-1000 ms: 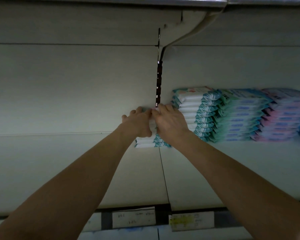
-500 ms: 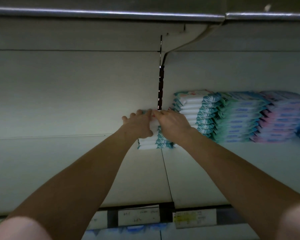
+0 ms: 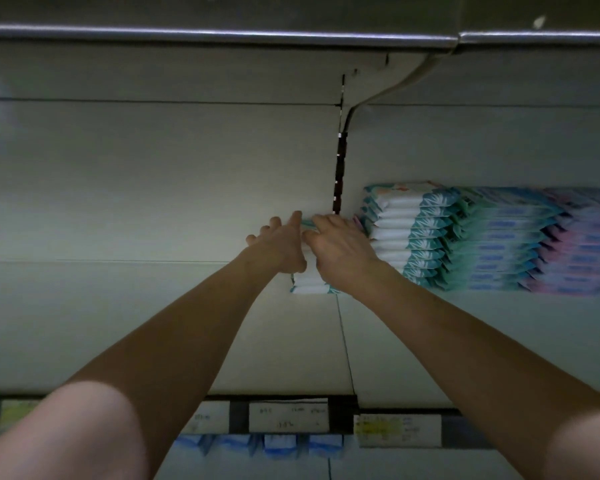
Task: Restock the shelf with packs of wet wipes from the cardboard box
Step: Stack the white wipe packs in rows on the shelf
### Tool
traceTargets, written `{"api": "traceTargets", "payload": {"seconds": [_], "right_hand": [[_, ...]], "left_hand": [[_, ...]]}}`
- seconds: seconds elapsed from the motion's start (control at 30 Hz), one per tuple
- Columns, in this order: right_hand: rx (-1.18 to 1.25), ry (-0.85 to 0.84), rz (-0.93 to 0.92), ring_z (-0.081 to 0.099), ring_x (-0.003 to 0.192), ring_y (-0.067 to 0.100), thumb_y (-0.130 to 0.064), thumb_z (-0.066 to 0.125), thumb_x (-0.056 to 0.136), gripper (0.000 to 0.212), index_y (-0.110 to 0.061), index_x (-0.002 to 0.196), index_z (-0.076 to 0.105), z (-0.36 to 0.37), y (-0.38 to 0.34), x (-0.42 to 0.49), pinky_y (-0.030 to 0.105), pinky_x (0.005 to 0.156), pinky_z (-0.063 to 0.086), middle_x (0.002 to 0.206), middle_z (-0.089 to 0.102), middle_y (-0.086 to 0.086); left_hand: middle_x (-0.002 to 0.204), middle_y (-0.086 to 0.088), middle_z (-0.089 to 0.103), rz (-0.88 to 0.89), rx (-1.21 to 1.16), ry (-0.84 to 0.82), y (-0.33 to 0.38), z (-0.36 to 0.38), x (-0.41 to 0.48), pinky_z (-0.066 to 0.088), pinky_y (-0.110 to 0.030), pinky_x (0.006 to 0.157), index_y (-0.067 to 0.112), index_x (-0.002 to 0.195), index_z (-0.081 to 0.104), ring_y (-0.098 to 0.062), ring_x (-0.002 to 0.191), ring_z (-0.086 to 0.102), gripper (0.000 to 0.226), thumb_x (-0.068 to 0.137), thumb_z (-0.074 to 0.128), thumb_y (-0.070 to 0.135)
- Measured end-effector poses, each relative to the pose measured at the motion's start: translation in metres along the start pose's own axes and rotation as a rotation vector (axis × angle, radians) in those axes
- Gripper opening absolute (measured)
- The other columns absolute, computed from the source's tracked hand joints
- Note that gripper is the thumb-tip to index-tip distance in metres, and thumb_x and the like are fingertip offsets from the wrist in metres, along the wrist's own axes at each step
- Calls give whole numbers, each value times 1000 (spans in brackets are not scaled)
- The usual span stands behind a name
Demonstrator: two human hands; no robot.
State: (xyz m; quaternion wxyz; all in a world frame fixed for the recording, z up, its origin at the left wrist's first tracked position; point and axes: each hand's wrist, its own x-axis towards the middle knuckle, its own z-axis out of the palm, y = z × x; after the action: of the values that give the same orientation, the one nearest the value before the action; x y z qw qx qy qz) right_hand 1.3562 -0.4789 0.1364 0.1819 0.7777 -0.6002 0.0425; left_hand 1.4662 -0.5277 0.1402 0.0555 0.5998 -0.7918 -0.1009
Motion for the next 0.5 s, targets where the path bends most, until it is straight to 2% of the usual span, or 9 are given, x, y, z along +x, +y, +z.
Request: {"api": "traceTargets", "payload": {"seconds": [0.23,0.37,0.5], "right_hand": [[66,9,-142,46,116,29,-7,54,88,33,-8,121,56,-24,-18,16,35,92,37,122,52,12],[129,40,-323,48,113,26,-14,55,92,34,-12,125,54,-30,-42,10,33,91,38,122,54,9],[179,59,-530,47,113,25,-14,55,92,28,-12,120,54,-37,-75,-13,33,91,38,120,53,8]], "left_hand": [[141,-16,34,-226,37,100,-25,-18,-34,34,-48,102,24,149,12,-35,128,39,90,82,72,22],[140,-17,35,-418,30,146,-36,-14,-74,35,-47,101,22,149,14,-35,127,40,86,83,70,24],[138,-16,36,-639,-6,163,-40,3,-130,36,-47,100,21,148,14,-36,125,41,82,84,66,22]]}}
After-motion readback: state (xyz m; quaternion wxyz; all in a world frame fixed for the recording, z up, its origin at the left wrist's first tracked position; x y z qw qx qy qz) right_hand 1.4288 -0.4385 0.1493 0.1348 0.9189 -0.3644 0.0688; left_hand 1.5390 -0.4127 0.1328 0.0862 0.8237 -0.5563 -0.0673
